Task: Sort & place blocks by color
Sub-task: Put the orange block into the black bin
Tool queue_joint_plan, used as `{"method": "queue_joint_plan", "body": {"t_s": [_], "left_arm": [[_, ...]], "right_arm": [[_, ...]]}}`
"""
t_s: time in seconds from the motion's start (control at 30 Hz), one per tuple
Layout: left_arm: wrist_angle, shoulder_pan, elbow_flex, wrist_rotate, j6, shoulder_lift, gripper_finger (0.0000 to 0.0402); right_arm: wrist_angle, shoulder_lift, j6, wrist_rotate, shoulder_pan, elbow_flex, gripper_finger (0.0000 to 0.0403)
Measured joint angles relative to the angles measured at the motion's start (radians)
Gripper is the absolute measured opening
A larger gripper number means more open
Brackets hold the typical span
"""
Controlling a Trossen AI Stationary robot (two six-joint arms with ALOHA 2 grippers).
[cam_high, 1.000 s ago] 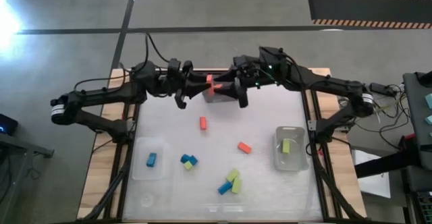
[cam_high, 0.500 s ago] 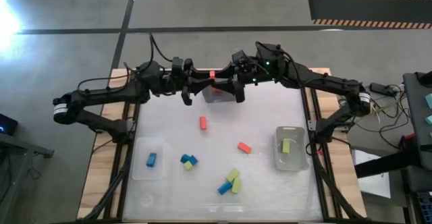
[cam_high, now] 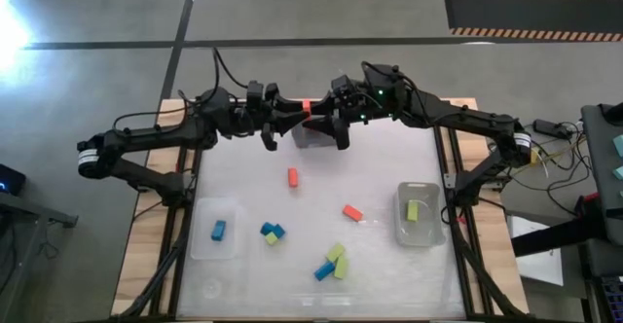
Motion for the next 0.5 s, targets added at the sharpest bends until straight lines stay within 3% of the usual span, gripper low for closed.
{"method": "queue_joint_plan", "body": {"t_s": [0.2,0.5], "left_arm": [[0.001,0.000,-0.010,-0.001,-0.001,0.000,0.0136],[-0.021,0.001,-0.014,-0.021,-0.076,-0.004,0.0190]], "right_arm": [[-0.004,0.000,0.002,-0.001,-0.003,0.000,0.0122],[-0.087,-0.010,-0.001,-0.019,-0.035,0.000,0.0117]]}}
